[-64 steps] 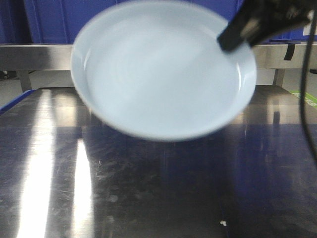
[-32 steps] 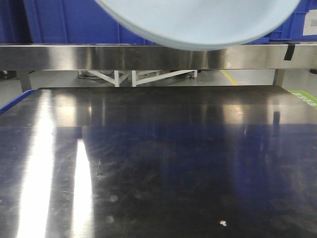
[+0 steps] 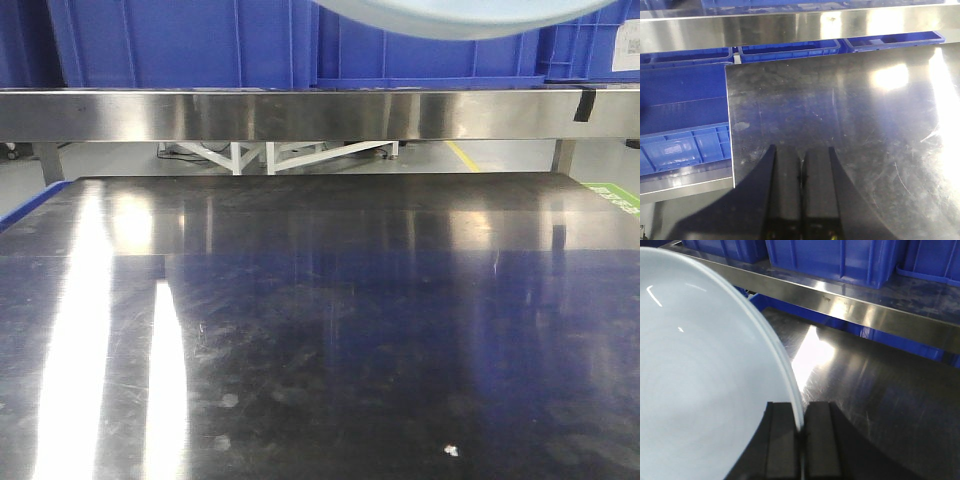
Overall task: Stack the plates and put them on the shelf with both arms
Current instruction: 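Lift the stacked plates high above the table with the right gripper, then drive the base to the blue bin shelf holding the plates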
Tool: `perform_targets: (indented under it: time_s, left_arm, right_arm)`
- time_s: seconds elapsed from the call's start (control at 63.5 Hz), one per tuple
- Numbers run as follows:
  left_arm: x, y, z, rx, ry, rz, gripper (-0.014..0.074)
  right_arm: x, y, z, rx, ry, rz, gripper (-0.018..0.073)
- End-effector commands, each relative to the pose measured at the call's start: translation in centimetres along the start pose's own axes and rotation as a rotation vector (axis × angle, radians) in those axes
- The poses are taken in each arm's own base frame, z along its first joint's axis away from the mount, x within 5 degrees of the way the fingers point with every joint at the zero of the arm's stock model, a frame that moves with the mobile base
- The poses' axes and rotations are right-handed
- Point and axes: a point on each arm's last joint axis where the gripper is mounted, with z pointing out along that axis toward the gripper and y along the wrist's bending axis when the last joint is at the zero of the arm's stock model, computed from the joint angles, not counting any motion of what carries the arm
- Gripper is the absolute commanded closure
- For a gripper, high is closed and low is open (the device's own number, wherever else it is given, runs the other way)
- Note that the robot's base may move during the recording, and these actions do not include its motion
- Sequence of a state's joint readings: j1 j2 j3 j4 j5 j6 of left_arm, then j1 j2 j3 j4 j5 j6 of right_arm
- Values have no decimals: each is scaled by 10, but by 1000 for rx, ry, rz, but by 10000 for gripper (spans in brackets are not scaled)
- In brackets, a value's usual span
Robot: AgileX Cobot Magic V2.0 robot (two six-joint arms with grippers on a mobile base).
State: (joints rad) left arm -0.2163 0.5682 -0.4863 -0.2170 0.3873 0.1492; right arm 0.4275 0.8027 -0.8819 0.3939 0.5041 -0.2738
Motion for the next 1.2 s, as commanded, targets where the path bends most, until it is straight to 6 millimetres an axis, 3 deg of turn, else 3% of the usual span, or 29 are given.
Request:
perform_targets:
  time_s: [0.0, 1.181]
  left_arm:
    - [-17, 0, -4, -8, -115, -17, 512]
    - [-16, 0, -2, -8, -106, -18, 512]
  right_arm:
    - [-16, 0, -8, 12, -119, 9, 502]
    - [-16, 0, -8, 11, -114, 9, 502]
